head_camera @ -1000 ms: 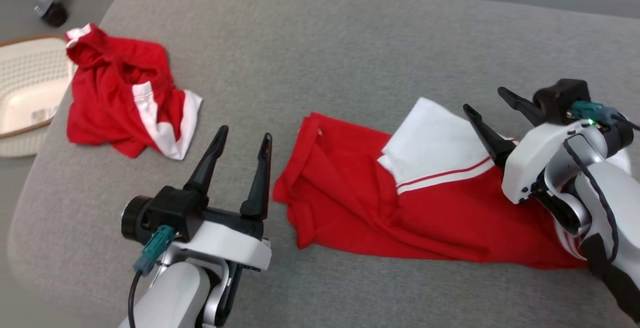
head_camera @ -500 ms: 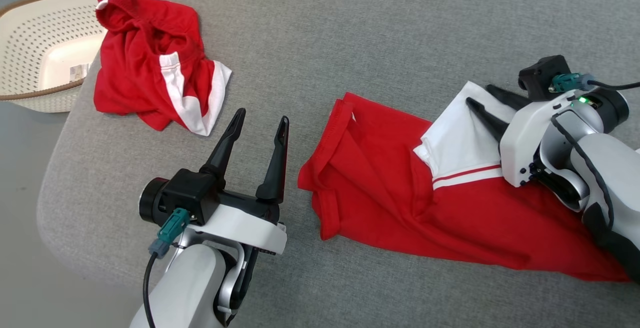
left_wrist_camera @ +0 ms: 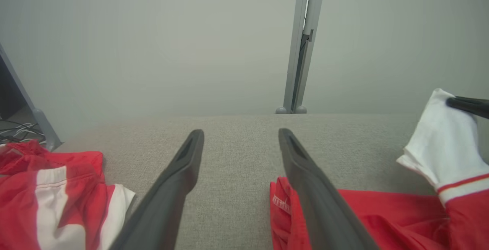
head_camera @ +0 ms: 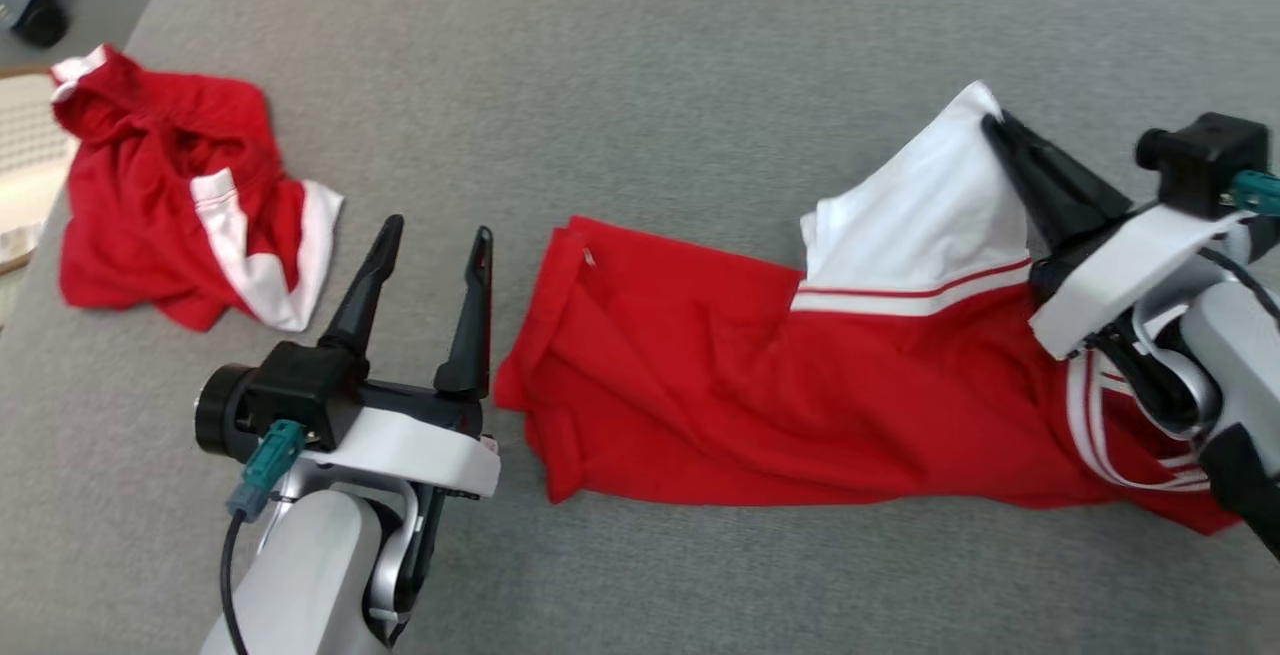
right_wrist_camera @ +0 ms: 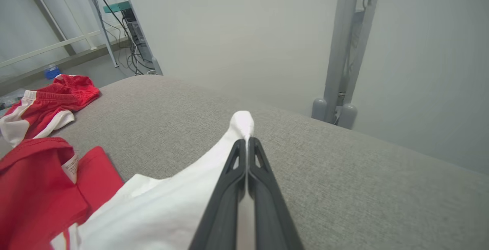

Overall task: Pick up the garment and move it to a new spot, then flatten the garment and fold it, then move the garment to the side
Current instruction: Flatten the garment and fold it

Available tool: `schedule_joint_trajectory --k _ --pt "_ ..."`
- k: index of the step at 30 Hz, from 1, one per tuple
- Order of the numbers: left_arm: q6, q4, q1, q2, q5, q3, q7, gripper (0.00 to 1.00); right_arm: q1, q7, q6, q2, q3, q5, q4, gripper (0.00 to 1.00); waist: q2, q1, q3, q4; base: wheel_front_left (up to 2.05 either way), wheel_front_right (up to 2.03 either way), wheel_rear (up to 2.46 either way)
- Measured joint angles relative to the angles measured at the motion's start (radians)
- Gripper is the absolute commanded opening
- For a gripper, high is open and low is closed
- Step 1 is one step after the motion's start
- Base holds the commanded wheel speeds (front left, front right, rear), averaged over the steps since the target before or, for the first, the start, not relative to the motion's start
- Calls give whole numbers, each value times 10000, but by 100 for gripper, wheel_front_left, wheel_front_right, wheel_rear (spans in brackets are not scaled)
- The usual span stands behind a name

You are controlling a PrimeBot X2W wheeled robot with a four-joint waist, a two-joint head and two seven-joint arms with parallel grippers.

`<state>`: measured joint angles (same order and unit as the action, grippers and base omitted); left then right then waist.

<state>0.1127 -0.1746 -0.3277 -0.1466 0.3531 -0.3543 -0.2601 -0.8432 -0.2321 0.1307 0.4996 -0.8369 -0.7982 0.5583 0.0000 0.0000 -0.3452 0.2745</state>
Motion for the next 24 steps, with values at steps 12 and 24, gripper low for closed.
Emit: schedule_joint_trajectory --k 12,24 --pt "311 222 653 -725 6 520 232 100 4237 -324 -2 4 3985 1469 -3480 0 0 0 715 -1693 0 0 0" --pt "731 779 1674 -1068 207 677 878 100 6866 -326 0 -1603 5137 2010 -2884 0 0 0 1602 -2394 0 0 0"
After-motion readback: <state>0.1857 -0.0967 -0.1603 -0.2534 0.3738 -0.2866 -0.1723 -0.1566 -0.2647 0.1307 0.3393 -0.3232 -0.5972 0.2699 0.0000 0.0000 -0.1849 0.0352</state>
